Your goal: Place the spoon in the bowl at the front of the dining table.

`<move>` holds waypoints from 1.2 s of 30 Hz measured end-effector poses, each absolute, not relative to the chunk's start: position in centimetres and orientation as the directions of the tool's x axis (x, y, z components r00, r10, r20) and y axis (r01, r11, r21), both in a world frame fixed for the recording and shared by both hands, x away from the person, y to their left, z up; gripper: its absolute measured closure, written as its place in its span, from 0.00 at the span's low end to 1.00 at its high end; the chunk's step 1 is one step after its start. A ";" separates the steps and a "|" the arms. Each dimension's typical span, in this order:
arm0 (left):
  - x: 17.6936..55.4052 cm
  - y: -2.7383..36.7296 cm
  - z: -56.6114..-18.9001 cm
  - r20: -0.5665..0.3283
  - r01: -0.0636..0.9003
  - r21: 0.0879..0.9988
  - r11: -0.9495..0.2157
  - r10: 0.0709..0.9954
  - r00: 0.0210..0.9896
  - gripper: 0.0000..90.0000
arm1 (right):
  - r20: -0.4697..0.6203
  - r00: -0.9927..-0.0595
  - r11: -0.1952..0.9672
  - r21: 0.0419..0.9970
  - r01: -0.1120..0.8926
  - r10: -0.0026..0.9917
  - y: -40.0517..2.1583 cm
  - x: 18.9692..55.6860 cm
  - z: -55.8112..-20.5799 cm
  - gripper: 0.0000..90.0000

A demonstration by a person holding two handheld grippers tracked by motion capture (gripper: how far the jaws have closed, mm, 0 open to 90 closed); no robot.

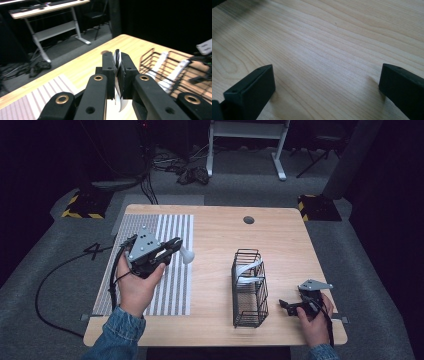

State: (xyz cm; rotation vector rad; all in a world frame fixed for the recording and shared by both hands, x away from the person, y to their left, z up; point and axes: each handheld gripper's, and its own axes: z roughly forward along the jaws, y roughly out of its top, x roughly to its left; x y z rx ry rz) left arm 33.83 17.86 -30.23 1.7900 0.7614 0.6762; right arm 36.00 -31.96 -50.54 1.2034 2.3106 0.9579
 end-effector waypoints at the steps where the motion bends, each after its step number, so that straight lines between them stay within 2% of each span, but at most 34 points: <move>1: 33.8 17.9 -30.2 0.093 0.182 0.946 -0.269 0.762 0.641 0.94 | -0.009 -0.570 0.406 0.711 0.574 0.821 -32.0 36.0 -50.5 0.00; 16: 34.7 22.2 -31.4 0.107 0.219 0.944 -0.246 0.858 0.503 0.94 | -0.008 -0.570 0.406 0.711 0.574 0.821 -32.0 36.0 -50.5 0.00; 20: 34.9 22.9 -31.8 0.137 0.225 0.938 -0.266 0.875 0.464 0.94 | -0.008 -0.570 0.406 0.711 0.574 0.821 -32.0 36.0 -50.5 0.00; 27: 35.3 24.3 -32.5 0.130 0.245 0.940 -0.237 0.913 0.386 0.94 | -0.008 -0.570 0.406 0.711 0.575 0.821 -32.0 36.0 -50.5 0.00; 31: 35.5 24.9 -32.9 0.174 0.255 0.930 -0.265 0.928 0.331 0.94 | -0.008 -0.570 0.406 0.711 0.575 0.821 -32.0 36.0 -50.5 0.00; 36: 35.6 25.6 -33.1 0.160 0.257 0.937 -0.238 0.944 0.289 0.94 | -0.008 -0.570 0.406 0.711 0.574 0.821 -32.0 36.0 -50.5 0.00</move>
